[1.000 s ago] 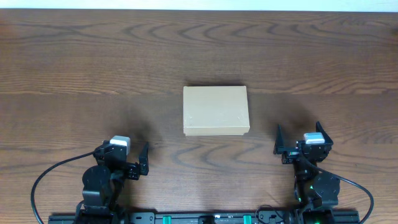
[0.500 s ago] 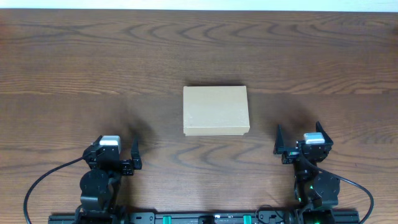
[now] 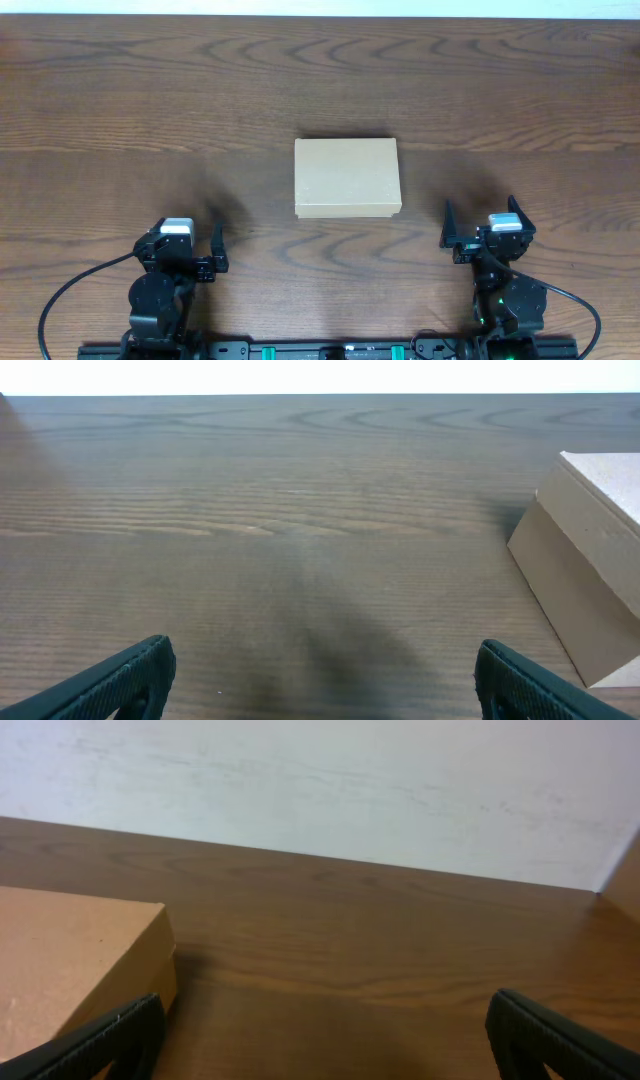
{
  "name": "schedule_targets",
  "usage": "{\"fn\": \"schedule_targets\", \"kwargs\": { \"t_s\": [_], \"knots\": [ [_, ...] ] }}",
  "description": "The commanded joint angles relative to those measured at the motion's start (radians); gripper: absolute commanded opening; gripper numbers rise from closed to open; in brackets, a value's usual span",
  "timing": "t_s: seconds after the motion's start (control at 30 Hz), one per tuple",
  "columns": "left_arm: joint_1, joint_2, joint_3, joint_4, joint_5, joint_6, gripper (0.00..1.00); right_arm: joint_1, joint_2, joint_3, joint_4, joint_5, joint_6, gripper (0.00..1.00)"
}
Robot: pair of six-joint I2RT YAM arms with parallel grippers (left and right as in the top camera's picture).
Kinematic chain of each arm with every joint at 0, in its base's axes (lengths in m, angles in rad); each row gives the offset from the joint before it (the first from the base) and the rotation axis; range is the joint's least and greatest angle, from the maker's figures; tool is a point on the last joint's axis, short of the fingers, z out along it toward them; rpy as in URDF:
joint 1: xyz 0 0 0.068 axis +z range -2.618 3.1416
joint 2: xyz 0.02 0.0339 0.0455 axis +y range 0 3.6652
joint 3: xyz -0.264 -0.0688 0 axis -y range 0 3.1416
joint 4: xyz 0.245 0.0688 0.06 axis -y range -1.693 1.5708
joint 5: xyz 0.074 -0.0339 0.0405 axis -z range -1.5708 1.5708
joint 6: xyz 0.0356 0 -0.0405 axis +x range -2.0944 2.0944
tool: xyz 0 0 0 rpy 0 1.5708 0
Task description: Pack container
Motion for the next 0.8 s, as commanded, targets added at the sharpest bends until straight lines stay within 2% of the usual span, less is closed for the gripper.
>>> {"fn": "schedule_targets", "kwargs": {
  "t_s": [0.0,0.77],
  "knots": [
    [0.001,-0.008,-0.021,-0.001,0.006,-0.011,0.95,-0.010,-0.006,-0.004,-0.002,-0.003,-0.014,0.99],
    [0.001,-0.007,-0.021,0.002,-0.002,-0.011,0.95,-0.010,-0.006,-0.004,-0.002,-0.003,-0.014,0.99]
  ]
}}
